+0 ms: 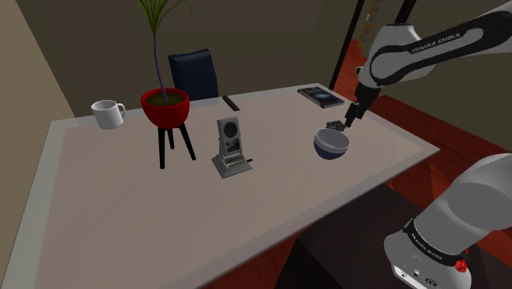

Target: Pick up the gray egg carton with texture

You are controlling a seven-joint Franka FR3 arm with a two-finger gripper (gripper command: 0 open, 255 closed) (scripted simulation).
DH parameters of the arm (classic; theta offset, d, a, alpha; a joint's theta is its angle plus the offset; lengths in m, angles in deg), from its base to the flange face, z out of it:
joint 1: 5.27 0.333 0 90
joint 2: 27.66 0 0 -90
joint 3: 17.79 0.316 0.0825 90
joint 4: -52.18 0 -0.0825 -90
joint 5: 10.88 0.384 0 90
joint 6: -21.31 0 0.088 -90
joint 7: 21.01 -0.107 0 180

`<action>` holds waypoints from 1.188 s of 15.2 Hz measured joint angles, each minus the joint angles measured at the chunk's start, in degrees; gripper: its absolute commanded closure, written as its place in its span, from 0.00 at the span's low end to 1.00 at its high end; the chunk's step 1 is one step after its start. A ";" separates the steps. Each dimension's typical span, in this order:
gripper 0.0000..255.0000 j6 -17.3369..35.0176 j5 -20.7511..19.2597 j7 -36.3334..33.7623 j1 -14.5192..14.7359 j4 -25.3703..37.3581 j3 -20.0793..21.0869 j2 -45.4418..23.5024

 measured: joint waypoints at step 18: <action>0.00 24.27 15.46 24.25 -6.28 21.88 -4.37 -39.54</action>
